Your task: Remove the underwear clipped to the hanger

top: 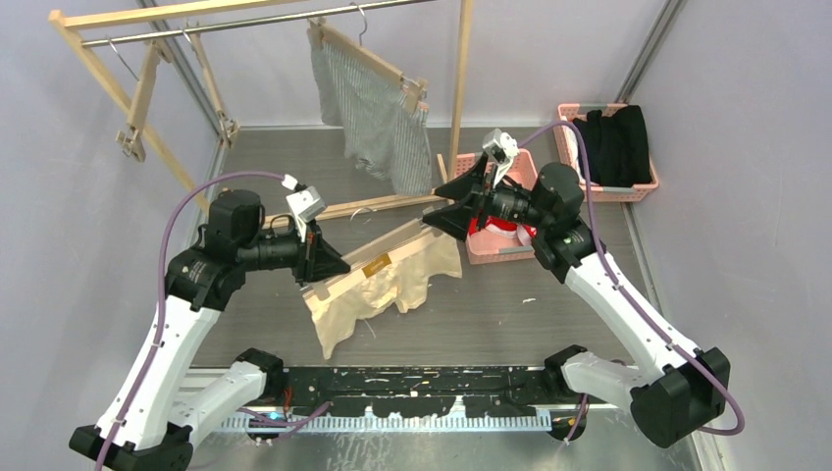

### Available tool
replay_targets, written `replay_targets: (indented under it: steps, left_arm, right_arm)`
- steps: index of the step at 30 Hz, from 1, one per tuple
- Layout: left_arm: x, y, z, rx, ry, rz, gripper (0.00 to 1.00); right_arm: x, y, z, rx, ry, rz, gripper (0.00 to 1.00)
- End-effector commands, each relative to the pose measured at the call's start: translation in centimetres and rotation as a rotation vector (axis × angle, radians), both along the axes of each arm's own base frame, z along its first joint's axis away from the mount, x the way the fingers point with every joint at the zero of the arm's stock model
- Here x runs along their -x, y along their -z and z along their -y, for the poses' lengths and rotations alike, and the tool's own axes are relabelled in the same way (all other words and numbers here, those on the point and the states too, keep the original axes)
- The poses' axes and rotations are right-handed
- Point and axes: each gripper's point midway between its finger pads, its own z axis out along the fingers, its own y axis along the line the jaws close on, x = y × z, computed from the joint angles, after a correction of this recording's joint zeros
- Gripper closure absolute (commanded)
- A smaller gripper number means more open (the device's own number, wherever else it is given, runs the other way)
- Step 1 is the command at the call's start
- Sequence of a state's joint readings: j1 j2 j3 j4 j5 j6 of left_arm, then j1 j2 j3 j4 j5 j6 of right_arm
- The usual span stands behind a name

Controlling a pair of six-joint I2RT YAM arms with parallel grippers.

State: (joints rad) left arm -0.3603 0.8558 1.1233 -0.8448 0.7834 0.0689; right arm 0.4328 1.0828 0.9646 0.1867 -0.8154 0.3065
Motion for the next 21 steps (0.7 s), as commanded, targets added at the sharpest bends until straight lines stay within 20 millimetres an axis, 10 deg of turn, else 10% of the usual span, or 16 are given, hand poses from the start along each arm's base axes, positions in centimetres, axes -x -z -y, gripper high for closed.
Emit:
replay_targets:
  steps: [1,11,21]
  left_arm:
    - [-0.4,-2.6,0.6,0.056,0.031,0.119,0.97]
    - [0.6,-4.0,0.7,0.1,0.047,0.138,0.97]
    - [0.0,-3.4,0.7,0.092,0.02,0.121,0.97]
  right_arm:
    - [1.2,-1.5,-0.3,-0.055,-0.086,0.044,0.16]
    - [0.1,-0.2,-0.4,-0.073,-0.093,0.003,0.23]
    - [0.6,-0.6,-1.3,-0.145,-0.194,-0.053,0.99]
